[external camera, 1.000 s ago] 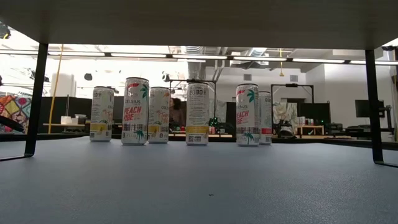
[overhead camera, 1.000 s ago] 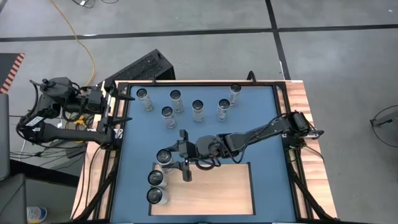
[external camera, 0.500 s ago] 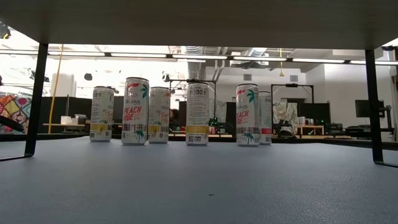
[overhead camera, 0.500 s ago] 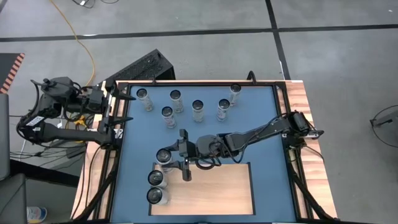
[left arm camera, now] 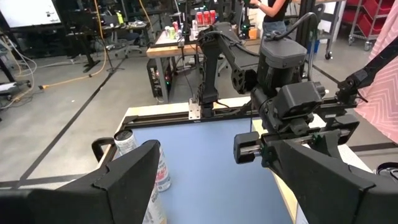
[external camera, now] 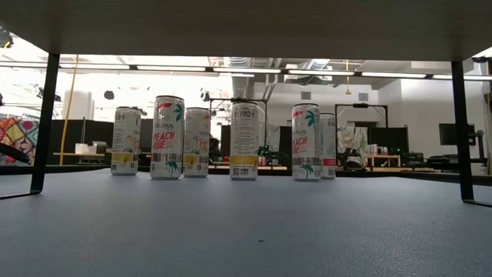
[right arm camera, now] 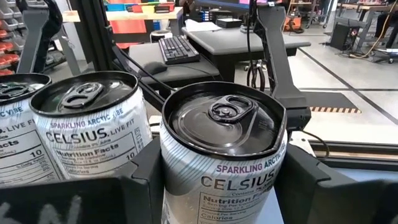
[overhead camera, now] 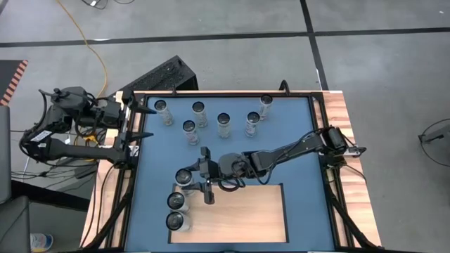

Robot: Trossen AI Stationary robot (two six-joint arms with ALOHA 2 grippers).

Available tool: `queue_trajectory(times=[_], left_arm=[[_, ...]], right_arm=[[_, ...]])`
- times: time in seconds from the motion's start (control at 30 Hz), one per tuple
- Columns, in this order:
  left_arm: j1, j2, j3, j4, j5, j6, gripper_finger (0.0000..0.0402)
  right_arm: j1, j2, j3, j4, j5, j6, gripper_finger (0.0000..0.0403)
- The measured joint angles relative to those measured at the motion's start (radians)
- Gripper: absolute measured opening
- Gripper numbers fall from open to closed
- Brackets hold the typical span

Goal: Place canned beverage on shelf
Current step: Put the white blue soda can on the shelf aligned with the other white blue soda cans

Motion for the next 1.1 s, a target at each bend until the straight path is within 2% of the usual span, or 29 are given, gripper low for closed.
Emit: queue_trajectory(times=[0.4,1.1], left_arm=[[0.000,0.001,0.000,-0.001,0.000,0.000,0.0318],[0.000,0.001,0.000,-0.001,0.000,-0.001,0.0318]], right_arm=[[0.002,0.001,0.000,-0.002,0.000,-0.009,0.0263],[0.021,0.002,0.000,-0.013,-0.029,-0.064,0.0271]])
